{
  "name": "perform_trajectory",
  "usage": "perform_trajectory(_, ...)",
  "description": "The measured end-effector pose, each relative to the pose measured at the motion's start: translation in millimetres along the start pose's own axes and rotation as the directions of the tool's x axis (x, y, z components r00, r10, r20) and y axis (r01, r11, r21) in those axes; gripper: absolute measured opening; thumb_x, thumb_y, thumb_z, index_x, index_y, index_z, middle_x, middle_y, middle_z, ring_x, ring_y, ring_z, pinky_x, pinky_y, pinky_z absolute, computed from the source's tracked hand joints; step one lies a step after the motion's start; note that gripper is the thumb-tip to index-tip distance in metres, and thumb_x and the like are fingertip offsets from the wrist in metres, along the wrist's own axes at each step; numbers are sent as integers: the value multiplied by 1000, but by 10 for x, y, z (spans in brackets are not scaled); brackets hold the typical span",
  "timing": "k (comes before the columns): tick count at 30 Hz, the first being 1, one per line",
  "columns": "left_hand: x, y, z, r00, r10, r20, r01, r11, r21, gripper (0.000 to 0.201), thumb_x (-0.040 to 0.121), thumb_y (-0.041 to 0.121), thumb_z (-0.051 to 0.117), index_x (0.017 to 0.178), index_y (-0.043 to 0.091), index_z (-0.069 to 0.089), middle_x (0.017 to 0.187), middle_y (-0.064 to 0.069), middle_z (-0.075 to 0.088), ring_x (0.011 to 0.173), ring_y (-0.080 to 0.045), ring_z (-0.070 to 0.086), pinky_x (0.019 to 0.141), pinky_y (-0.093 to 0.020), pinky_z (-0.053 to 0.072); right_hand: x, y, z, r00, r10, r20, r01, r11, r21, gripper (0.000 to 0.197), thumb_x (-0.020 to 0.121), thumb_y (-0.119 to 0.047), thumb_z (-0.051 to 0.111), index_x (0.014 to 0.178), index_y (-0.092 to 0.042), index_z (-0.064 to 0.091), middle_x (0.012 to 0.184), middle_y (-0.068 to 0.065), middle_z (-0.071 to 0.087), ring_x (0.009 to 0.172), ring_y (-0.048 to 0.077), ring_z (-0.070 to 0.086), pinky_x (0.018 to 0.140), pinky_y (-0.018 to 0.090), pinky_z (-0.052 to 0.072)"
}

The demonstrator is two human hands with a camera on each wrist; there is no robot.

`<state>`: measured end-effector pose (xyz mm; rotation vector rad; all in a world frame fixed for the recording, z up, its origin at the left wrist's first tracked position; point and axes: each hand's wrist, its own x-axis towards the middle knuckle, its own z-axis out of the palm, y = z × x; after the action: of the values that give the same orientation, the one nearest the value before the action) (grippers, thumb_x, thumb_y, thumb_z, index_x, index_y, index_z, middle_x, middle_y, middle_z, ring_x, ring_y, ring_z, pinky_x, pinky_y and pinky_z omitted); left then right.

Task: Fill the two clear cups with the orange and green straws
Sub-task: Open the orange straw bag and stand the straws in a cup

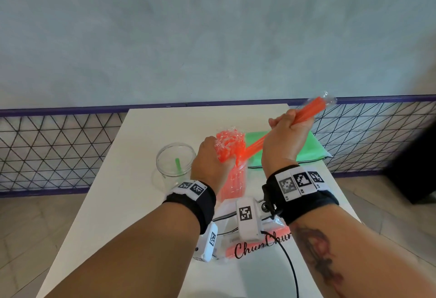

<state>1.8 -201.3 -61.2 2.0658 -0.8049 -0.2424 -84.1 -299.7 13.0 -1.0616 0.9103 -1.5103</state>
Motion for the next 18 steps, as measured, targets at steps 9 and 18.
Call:
perform_trajectory(9,-24,99,39,1000,24,-14,-23,994,104,48,80,47,64,113,16,48,110,-2,52,89,-27,61,77,-45,54,72,96,-81,992,45,-120,-56,995,-88,9,102,-21,39,97,-28,41,96,6,57,81,25,60,76,40,55)
perform_trajectory(18,-84,150,52,999,44,-3,-43,981,190,54,83,51,60,121,16,45,116,-1,51,97,-24,59,82,-43,53,135,10,25,996,-78,-42,67,976,-206,12,103,-12,38,112,-7,44,85,-11,48,78,14,53,71,26,45)
